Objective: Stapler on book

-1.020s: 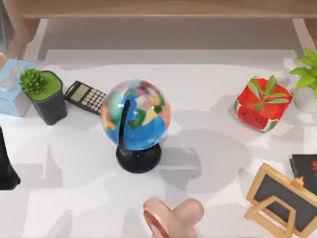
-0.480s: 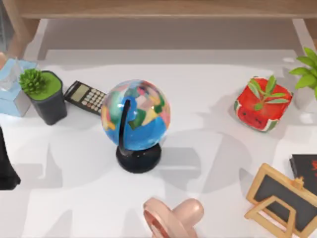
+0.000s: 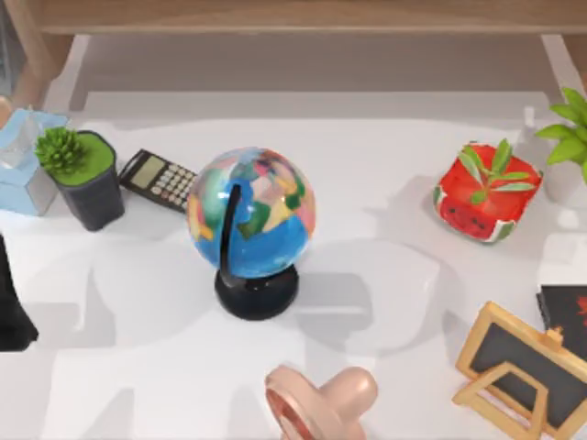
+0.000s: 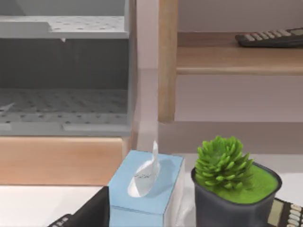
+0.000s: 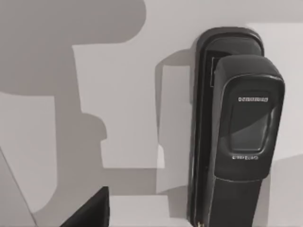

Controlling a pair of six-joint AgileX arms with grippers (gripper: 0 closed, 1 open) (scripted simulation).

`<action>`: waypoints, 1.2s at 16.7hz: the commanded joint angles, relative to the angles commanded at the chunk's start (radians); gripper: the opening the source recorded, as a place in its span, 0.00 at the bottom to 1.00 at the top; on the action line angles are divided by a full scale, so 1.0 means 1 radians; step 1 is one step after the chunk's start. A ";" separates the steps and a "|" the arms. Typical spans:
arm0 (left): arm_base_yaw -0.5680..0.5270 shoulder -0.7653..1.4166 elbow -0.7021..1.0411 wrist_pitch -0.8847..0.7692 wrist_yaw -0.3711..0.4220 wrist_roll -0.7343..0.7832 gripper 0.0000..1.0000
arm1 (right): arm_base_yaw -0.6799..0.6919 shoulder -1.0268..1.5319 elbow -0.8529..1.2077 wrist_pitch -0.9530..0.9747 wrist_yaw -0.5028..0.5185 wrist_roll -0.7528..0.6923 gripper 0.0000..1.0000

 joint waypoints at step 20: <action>0.000 0.000 0.000 0.000 0.000 0.000 1.00 | 0.001 0.000 -0.197 0.198 0.000 0.001 1.00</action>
